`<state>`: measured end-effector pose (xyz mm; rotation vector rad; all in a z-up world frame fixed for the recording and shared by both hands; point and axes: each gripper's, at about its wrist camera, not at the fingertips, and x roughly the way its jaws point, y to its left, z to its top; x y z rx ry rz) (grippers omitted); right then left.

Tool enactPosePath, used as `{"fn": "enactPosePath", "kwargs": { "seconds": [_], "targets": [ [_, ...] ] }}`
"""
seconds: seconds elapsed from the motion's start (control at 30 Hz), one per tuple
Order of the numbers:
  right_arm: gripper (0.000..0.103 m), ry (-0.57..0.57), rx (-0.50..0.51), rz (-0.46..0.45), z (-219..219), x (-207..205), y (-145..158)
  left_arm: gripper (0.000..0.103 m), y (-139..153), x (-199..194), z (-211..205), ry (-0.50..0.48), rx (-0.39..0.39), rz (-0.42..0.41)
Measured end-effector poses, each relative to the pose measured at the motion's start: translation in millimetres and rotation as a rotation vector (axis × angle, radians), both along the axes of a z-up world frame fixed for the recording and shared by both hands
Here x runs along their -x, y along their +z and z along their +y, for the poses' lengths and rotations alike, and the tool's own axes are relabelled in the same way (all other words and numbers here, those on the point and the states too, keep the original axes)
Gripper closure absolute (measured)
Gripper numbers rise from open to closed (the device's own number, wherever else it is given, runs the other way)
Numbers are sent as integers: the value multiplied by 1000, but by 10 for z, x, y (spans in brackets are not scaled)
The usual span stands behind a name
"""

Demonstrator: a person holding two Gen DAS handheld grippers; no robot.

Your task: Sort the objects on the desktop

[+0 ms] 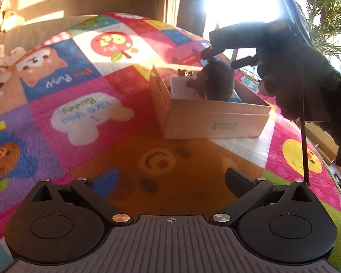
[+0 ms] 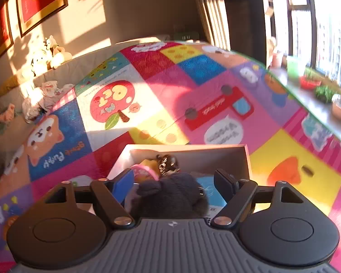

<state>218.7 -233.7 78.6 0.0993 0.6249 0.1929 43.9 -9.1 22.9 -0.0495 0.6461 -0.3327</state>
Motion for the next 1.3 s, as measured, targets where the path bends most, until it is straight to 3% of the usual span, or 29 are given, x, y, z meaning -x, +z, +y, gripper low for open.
{"fn": "enactPosePath", "kwargs": {
  "seconds": [0.1, 0.27, 0.4, 0.53, 0.57, 0.63, 0.67, 0.73, 0.97, 1.17, 1.3],
  "targets": [
    [49, 30, -8, 20, 0, -18, -4, 0, 3, 34, -27, -11, -2, 4],
    [47, 19, -155, 53, -116, 12, -144, 0, 24, 107, -75, -20, -6, -4],
    [46, 86, -198, 65, -114, -12, -197, 0, 24, 144, -169, -21, -26, 4],
    [42, 35, -233, -16, -261, 243, -23, 0, 35, 258, -145, -4, -61, -17],
    [39, 31, -222, -48, -295, 383, 54, 0, 28, 277, -135, 10, -69, -12],
    [19, 18, -174, -105, -348, 732, 168, 0, 5, 291, -126, 37, -84, 8],
    [14, 14, -146, -123, -370, 922, 189, 0, -12, 296, -126, 46, -87, 13],
    [0, 14, -102, -119, -395, 1272, 128, 0, -63, 300, -137, 60, -85, 10],
    [0, -31, -35, 104, -291, 1863, -617, 0, -244, 236, -240, 104, -115, 22],
    [0, -30, 149, 111, -34, 1802, -841, 0, -295, 185, -286, 145, -167, 28],
    [0, -56, 147, 119, -32, 1733, -881, 0, -301, 182, -274, 146, -164, 28]
  ]
}}
